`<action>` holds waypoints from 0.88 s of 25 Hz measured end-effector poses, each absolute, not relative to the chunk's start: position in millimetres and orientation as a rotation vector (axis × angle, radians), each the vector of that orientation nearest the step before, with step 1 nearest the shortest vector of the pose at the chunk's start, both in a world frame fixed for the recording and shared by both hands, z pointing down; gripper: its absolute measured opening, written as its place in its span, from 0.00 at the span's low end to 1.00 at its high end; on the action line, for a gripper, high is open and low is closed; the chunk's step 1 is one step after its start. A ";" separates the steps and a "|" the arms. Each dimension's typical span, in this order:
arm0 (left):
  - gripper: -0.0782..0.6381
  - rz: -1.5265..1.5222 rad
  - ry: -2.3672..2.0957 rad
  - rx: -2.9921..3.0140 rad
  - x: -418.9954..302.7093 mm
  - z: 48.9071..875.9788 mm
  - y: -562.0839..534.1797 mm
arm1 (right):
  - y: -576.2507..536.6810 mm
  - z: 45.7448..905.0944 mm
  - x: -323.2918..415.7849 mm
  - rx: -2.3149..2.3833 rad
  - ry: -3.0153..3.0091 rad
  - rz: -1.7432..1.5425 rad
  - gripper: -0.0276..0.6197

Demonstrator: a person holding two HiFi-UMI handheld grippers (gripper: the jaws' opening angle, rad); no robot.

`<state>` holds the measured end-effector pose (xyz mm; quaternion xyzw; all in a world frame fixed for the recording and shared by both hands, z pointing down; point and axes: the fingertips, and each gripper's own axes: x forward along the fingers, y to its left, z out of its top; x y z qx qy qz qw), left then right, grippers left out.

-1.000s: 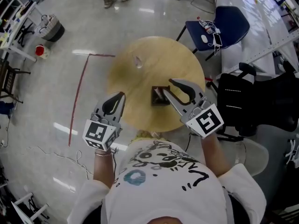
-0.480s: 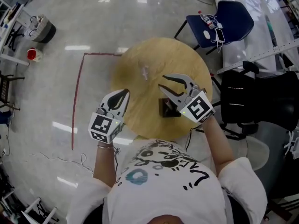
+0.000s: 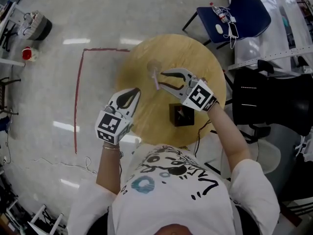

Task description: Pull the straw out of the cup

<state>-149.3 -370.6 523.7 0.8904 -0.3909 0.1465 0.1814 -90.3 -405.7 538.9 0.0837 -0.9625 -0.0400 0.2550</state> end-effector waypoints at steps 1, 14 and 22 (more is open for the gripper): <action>0.14 0.416 -1.095 2.512 -149.6 525.9 -371.4 | -407.5 541.9 -94.4 0.219 -2.614 -0.122 0.21; 0.14 0.416 -1.072 2.468 -157.3 537.9 -369.6 | -428.1 538.7 -118.3 0.271 -2.666 -0.144 0.11; 0.14 0.400 -1.073 2.508 -152.1 518.9 -367.7 | -421.7 490.0 -108.5 0.377 -2.733 -0.163 0.11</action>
